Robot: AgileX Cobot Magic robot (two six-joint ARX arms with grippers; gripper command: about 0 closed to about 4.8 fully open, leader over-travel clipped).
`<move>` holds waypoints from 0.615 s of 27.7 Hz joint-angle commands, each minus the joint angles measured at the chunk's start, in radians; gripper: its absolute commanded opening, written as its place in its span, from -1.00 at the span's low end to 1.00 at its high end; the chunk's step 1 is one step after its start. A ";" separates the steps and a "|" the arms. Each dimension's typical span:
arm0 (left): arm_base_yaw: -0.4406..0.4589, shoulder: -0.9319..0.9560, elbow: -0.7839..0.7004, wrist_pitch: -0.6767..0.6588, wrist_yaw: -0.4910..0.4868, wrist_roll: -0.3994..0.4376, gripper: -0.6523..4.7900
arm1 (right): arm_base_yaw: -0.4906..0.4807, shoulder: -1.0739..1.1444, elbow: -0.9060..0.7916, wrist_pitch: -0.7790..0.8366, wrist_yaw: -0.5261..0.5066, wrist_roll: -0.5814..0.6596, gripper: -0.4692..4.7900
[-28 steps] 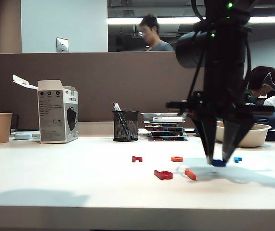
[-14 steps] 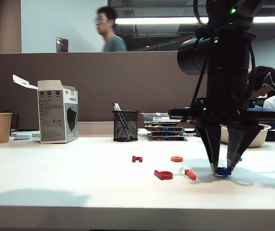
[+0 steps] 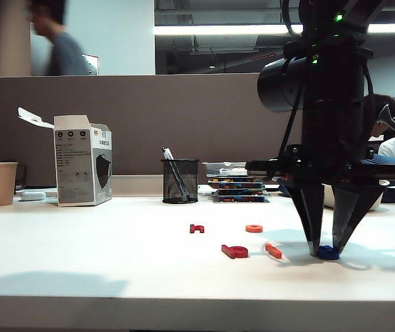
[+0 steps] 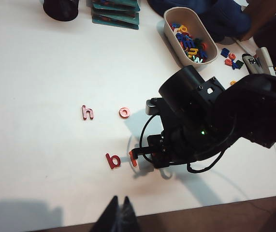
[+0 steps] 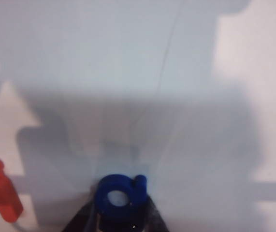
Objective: Select the appropriate letters from the row of letter magnets placed on the table to arrange into the word "big".
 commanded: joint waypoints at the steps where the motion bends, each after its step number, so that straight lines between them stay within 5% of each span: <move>1: -0.001 -0.002 0.002 0.002 -0.009 0.001 -0.78 | 0.002 0.005 -0.005 0.023 -0.042 0.004 -0.39; 13: -0.001 -0.002 0.002 0.001 -0.009 0.001 -0.78 | 0.002 0.005 -0.005 0.040 -0.051 0.004 -0.35; 17: -0.001 -0.002 0.002 0.002 -0.009 0.001 -0.78 | 0.002 0.005 -0.005 0.030 -0.051 0.004 -0.03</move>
